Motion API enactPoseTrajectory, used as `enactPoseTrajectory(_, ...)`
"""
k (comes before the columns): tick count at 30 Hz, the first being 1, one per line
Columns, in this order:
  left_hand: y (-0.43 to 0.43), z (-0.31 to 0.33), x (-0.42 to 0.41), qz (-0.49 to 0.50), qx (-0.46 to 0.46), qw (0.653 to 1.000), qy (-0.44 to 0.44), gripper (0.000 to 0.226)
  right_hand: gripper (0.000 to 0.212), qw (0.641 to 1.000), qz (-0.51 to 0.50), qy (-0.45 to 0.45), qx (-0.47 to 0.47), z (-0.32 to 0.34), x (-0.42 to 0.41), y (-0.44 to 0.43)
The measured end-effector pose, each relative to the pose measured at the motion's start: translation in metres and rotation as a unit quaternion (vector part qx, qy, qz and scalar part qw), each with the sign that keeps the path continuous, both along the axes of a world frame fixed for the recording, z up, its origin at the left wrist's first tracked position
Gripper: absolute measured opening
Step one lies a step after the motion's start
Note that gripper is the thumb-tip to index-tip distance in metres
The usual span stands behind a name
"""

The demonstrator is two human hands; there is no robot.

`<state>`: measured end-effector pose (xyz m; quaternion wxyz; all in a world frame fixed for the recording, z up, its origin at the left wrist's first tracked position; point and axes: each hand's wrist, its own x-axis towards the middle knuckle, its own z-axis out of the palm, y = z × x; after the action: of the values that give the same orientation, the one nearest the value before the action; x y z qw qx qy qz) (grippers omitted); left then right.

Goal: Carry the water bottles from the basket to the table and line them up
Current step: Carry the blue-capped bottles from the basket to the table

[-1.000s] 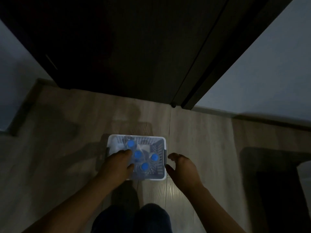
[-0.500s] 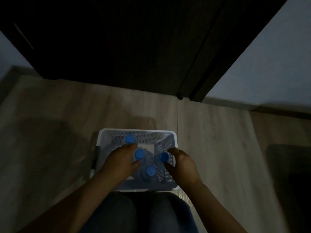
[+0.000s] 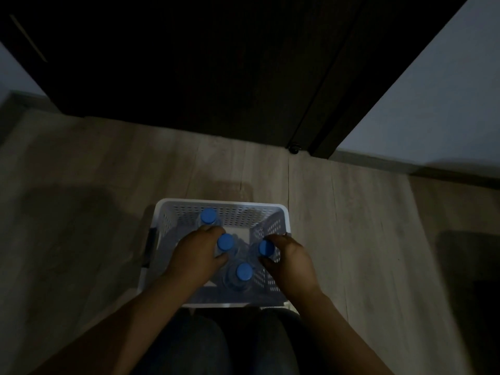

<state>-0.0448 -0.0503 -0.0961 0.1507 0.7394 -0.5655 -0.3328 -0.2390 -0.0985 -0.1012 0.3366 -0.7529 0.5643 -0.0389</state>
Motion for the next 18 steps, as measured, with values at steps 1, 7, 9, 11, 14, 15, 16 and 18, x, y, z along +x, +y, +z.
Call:
enactPoseTrajectory(1, 0.000, -0.001, 0.000, 0.004, -0.005, 1.000, 0.000, 0.037, 0.035, 1.000, -0.003, -0.006, -0.004, -0.001, 0.000, 0.000)
enactPoseTrajectory(7, 0.002, -0.003, -0.002, 0.045, -0.037, 0.997, 0.048, 0.037, 0.030, 1.000, -0.014, -0.016, -0.015, -0.007, -0.008, 0.000)
enactPoseTrajectory(9, 0.002, -0.003, -0.002, 0.062, -0.046, 0.995, 0.070, 0.037, 0.031, 0.999, -0.019, -0.023, -0.025, -0.007, -0.010, 0.000)
enactPoseTrajectory(11, 0.003, -0.002, 0.000, 0.064, -0.051, 0.993, 0.080, 0.036, 0.031, 0.998, -0.032, -0.036, -0.029, -0.004, -0.012, 0.001)
enactPoseTrajectory(14, 0.004, 0.006, 0.004, 0.063, -0.055, 0.993, 0.088, 0.036, 0.039, 0.995, -0.062, -0.072, -0.021, 0.012, -0.014, 0.003)
enactPoseTrajectory(15, 0.005, 0.011, 0.005, 0.066, -0.061, 0.992, 0.089, 0.036, 0.039, 0.994, -0.066, -0.083, -0.017, 0.018, -0.015, 0.004)
enactPoseTrajectory(16, 0.006, 0.020, 0.006, 0.070, -0.068, 0.991, 0.087, 0.036, 0.037, 0.993, -0.068, -0.091, -0.014, 0.027, -0.015, 0.006)
enactPoseTrajectory(18, 0.007, 0.045, 0.006, 0.080, -0.079, 0.990, 0.084, 0.036, 0.035, 0.992, -0.071, -0.100, -0.018, 0.050, -0.016, 0.008)
